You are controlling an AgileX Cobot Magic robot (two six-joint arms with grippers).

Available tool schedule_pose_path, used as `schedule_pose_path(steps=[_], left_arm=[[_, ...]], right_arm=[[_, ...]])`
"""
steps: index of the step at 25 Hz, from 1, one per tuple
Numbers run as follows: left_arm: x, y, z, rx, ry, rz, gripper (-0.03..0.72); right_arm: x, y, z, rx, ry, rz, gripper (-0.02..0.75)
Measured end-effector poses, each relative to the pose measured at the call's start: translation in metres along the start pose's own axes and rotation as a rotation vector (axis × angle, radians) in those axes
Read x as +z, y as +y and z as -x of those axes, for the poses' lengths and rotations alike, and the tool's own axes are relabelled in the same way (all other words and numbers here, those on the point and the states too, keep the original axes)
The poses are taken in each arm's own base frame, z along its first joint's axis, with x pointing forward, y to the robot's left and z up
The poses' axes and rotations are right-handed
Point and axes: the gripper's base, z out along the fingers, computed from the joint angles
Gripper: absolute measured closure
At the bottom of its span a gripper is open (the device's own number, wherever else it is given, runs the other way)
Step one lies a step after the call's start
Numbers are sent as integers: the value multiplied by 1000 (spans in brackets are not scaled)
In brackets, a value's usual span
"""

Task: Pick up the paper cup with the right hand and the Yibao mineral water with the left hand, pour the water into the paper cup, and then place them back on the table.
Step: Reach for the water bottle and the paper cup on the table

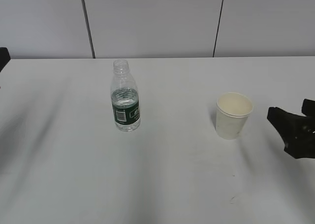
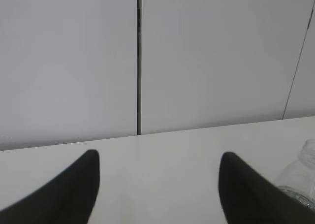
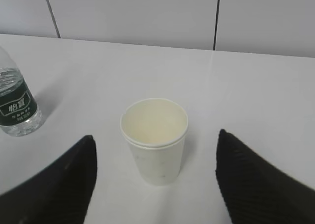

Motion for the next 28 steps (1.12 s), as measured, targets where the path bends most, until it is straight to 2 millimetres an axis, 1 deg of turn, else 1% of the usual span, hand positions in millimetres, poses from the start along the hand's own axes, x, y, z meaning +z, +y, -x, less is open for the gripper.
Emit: schedule_pose_path(steps=[2, 5, 8, 12, 15, 17, 28], left_arm=[[0, 0, -1, -11, 2, -2, 220], [-1, -1, -2, -12, 9, -5, 220], [-1, -1, -3, -8, 14, -7, 220], [-1, -1, -3, -8, 19, -8, 220], [-1, -1, -4, -7, 30, -6, 220], [-1, 0, -5, -7, 42, -2, 220], [-1, -2, -8, 25, 73, -21, 220]], right_arm=[[5, 0, -6, 5, 3, 5, 153], [10, 1, -14, 17, -55, 18, 153], [13, -1, -26, 50, -97, 4, 153], [16, -3, -51, 76, -20, -24, 153], [19, -4, -62, 81, 40, -27, 153], [20, -3, -65, 81, 55, -26, 153], [21, -3, -62, 75, 35, -14, 153]])
